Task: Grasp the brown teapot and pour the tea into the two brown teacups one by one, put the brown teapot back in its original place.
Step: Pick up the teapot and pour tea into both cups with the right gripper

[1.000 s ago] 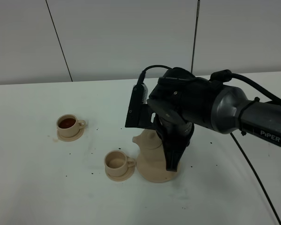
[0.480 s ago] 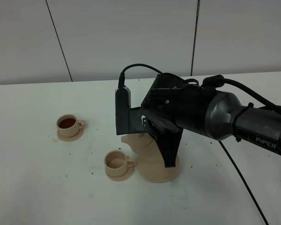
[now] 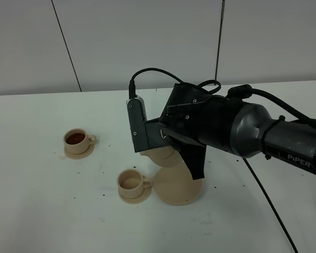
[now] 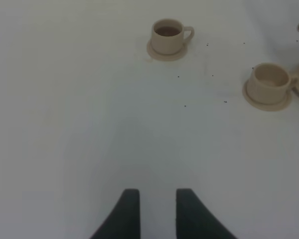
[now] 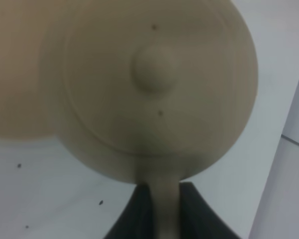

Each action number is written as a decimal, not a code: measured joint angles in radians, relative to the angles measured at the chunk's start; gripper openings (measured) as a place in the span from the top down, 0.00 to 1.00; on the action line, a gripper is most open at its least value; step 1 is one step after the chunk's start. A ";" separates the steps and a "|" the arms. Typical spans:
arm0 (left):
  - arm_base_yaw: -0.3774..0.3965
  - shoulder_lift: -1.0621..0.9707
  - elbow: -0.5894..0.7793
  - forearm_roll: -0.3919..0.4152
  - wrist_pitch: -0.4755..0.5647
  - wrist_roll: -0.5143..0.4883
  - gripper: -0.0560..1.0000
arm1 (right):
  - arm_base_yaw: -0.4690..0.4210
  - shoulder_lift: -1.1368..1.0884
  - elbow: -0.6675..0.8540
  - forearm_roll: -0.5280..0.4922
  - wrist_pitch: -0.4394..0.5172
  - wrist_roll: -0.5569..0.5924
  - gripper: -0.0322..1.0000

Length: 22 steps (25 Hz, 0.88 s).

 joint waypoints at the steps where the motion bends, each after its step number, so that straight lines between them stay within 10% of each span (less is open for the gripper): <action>1: 0.000 0.000 0.000 0.000 0.000 0.000 0.71 | 0.000 0.000 0.000 0.001 0.000 -0.007 0.88; 22: 0.000 0.000 0.000 0.000 0.000 0.000 0.71 | 0.042 0.030 0.070 -0.101 -0.075 0.010 0.88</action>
